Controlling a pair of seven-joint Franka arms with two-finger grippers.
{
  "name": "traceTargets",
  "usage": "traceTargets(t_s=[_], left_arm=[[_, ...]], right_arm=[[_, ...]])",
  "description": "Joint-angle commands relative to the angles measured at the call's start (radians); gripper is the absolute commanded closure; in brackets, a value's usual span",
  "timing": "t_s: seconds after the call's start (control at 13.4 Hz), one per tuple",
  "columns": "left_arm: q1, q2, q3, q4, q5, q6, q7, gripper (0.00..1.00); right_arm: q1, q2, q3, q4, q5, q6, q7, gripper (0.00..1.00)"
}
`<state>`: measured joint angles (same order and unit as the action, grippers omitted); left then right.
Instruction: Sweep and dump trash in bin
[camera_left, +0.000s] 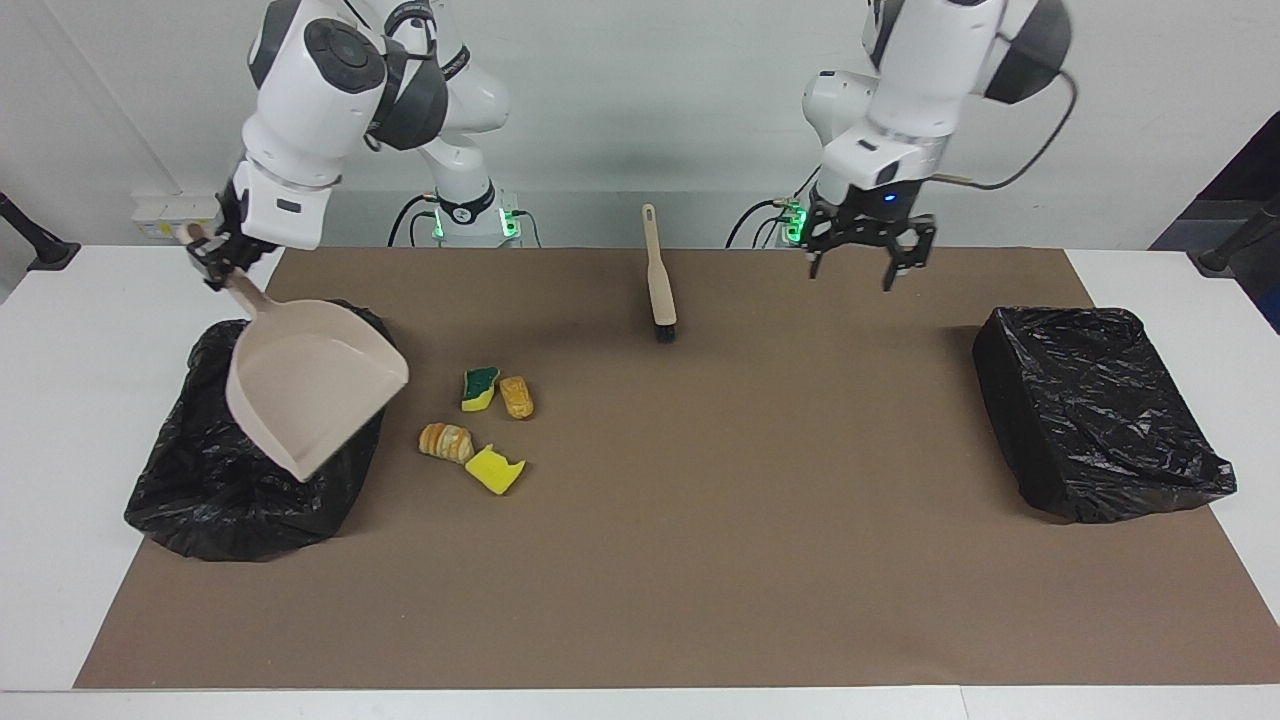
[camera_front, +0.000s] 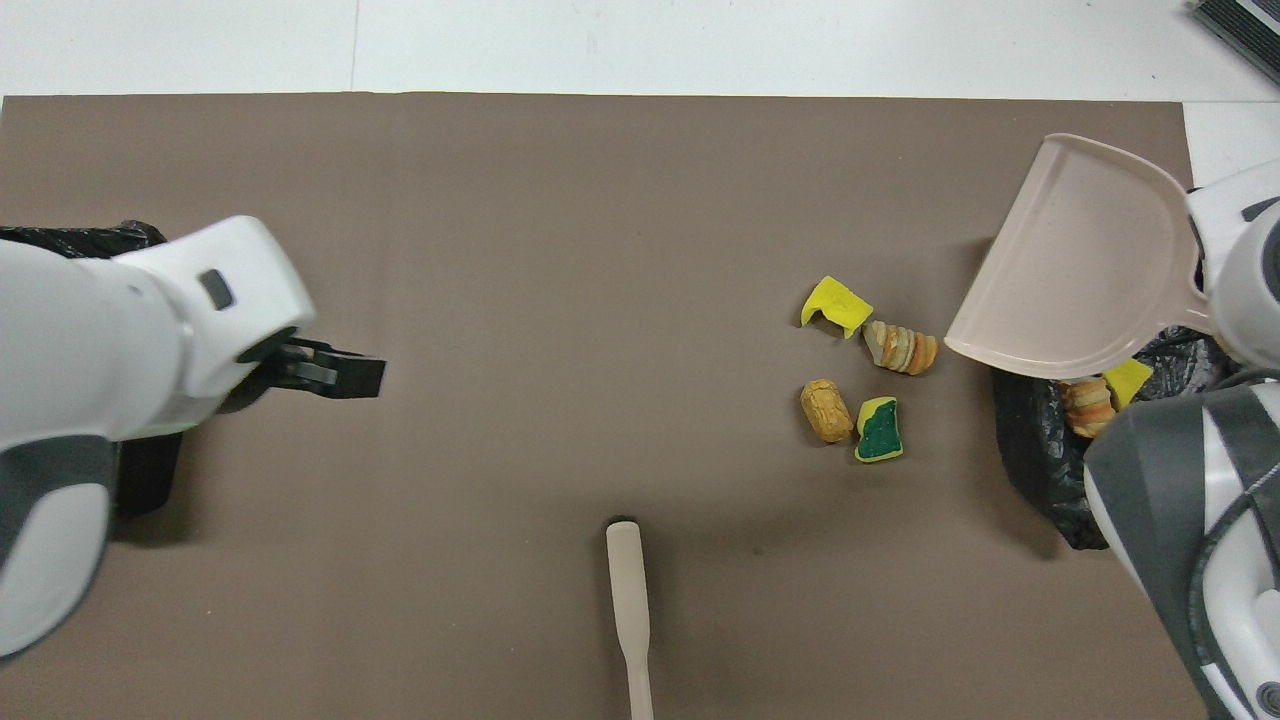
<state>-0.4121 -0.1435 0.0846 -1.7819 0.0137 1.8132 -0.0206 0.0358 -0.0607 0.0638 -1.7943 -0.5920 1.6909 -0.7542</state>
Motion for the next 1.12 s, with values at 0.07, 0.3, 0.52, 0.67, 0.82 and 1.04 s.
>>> traceTargets(t_s=[0.07,0.3,0.52,0.67,0.82,1.04], left_arm=[[0.145,0.062,-0.008,0.198,-0.004,-0.184,0.183,0.0],[0.238,0.133,-0.006,0.343,-0.023,-0.328,0.312,0.0],[0.308,0.131,-0.006,0.345,-0.041,-0.339,0.369,0.0],[0.318,0.127,-0.006,0.343,-0.047,-0.339,0.369,0.0],[0.32,0.122,-0.005,0.341,-0.047,-0.334,0.369,0.0],[0.335,0.113,-0.006,0.331,-0.047,-0.327,0.369,0.0]], right_arm=[[0.088,0.022,0.011,-0.004,0.24,-0.007,0.383,1.0],[0.235,0.12,0.013,0.01,0.415,0.039,0.811,1.0],[0.331,0.223,0.013,0.039,0.576,0.195,1.07,1.0],[0.425,0.347,0.017,0.175,0.61,0.213,1.249,1.0],[0.458,0.418,0.022,0.228,0.636,0.289,1.341,1.0],[0.506,0.484,0.024,0.22,0.699,0.403,1.381,1.0]])
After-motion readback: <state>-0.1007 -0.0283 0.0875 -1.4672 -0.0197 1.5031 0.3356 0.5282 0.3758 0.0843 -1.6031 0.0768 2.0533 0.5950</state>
